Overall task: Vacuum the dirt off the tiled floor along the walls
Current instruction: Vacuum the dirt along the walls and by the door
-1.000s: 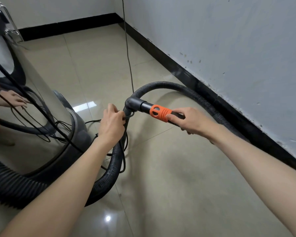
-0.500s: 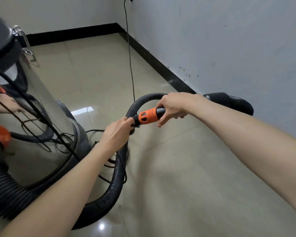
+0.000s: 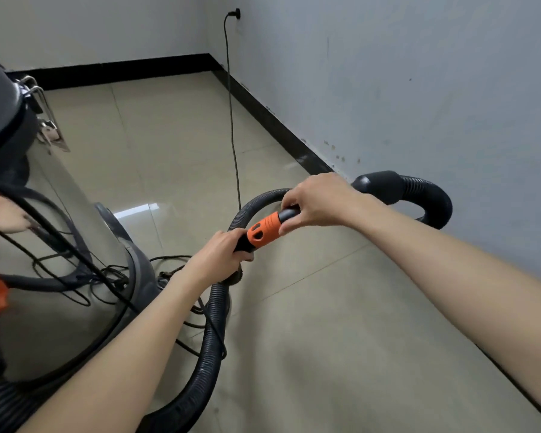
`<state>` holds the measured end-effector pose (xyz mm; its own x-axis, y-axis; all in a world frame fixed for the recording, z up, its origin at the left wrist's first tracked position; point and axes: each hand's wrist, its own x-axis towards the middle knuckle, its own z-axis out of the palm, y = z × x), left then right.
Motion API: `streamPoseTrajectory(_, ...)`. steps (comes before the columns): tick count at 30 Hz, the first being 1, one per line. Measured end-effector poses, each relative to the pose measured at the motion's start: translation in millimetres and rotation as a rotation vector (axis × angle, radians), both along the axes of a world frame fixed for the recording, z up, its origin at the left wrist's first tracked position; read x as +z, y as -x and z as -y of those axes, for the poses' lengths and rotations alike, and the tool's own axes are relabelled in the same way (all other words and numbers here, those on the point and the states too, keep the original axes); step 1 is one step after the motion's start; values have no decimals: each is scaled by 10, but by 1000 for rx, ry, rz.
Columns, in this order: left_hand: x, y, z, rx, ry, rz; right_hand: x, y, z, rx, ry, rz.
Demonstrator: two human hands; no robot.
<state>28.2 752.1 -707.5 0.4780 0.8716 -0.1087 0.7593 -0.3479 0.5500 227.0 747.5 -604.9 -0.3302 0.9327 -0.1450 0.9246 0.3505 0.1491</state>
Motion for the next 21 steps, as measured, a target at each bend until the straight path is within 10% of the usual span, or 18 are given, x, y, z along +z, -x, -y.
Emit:
streamPoseTrajectory(6, -46, -58, 3, 63, 56, 38, -549, 29, 513, -159, -890, -583)
streamPoseTrajectory(11, 0, -57, 53, 60, 156, 68, -1410, 214, 847, -523, 46, -965)
streamPoseTrajectory(21, 51, -86, 126, 141, 323, 271, -1711, 667, 760, -634, 502, -1566)
